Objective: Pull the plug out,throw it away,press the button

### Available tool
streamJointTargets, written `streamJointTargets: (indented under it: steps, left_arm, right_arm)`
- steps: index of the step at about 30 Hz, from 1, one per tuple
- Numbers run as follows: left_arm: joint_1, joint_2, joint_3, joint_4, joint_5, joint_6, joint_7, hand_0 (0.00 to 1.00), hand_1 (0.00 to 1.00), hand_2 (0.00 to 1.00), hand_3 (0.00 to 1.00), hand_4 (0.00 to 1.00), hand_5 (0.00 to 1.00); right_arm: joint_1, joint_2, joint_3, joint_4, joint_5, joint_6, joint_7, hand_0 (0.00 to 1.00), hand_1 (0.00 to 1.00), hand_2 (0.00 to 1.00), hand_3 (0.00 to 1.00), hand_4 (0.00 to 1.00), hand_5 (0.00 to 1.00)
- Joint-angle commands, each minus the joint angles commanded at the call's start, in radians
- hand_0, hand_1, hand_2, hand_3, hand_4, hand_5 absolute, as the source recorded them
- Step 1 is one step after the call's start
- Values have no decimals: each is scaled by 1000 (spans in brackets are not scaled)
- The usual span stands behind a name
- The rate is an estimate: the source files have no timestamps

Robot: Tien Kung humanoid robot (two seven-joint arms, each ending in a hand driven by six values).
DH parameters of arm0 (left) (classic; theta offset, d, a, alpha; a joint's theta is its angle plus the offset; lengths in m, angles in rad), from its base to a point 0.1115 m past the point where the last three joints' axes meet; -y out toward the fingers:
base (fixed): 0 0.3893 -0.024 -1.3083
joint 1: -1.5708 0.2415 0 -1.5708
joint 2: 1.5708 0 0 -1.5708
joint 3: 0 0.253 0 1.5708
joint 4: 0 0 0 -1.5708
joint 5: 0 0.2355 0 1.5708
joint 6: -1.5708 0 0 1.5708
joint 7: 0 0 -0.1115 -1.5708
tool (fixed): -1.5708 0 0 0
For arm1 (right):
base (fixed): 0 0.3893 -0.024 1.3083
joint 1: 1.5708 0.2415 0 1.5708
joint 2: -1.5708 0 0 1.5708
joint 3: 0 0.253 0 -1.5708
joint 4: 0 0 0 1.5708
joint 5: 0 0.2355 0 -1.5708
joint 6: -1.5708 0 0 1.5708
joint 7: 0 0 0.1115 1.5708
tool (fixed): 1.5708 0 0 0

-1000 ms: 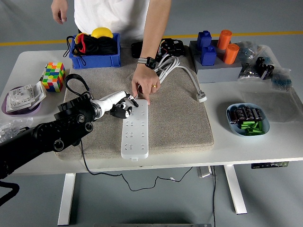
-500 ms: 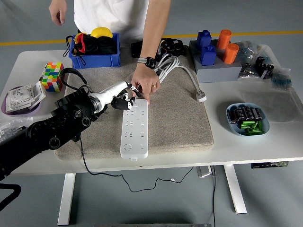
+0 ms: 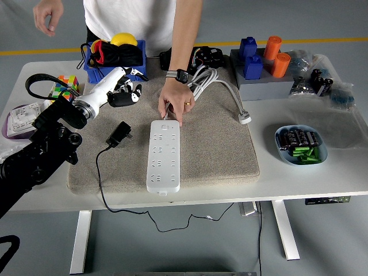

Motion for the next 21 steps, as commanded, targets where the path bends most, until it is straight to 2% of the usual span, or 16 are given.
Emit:
streamJointTargets:
  steps: [3, 4, 9, 10, 15, 16, 18, 21]
  left_arm:
    - [40, 14, -83, -28, 23, 2, -6, 467, 540, 514, 710, 671, 2]
    - [48, 17, -99, -32, 27, 2, -8, 753, 739, 668, 765, 703, 74]
    - [104, 28, -204, -54, 58, 10, -18, 753, 739, 668, 765, 703, 74]
    - [113, 29, -225, -57, 64, 12, -20, 870, 897, 813, 822, 770, 212]
    - [154, 34, -330, -65, 93, 19, -29, 870, 897, 813, 822, 770, 212]
    - [165, 36, -357, -66, 100, 21, -31, 900, 936, 868, 853, 806, 322]
    - [178, 38, -395, -67, 107, 23, -31, 900, 936, 868, 853, 806, 322]
    - [192, 46, -412, -72, 105, 19, -30, 900, 936, 868, 853, 806, 322]
  right_arm:
    - [2, 0, 0, 0, 0, 0, 2, 740, 659, 643, 615, 662, 485]
    - [2, 1, 0, 0, 0, 0, 3, 740, 659, 643, 615, 663, 485]
    - [2, 2, 3, 0, -2, 2, 1, 740, 659, 643, 615, 663, 485]
    - [1, 2, 4, 0, -3, 2, 1, 740, 659, 643, 615, 663, 485]
    - [3, 1, 6, 0, -6, 2, 0, 740, 659, 643, 615, 663, 485]
    - [3, 1, 5, 0, -4, 3, 0, 739, 659, 643, 615, 663, 485]
    - [3, 0, 6, 0, -4, 2, 0, 739, 659, 643, 615, 663, 485]
    - [3, 0, 9, 0, -6, 3, -2, 739, 659, 643, 615, 663, 485]
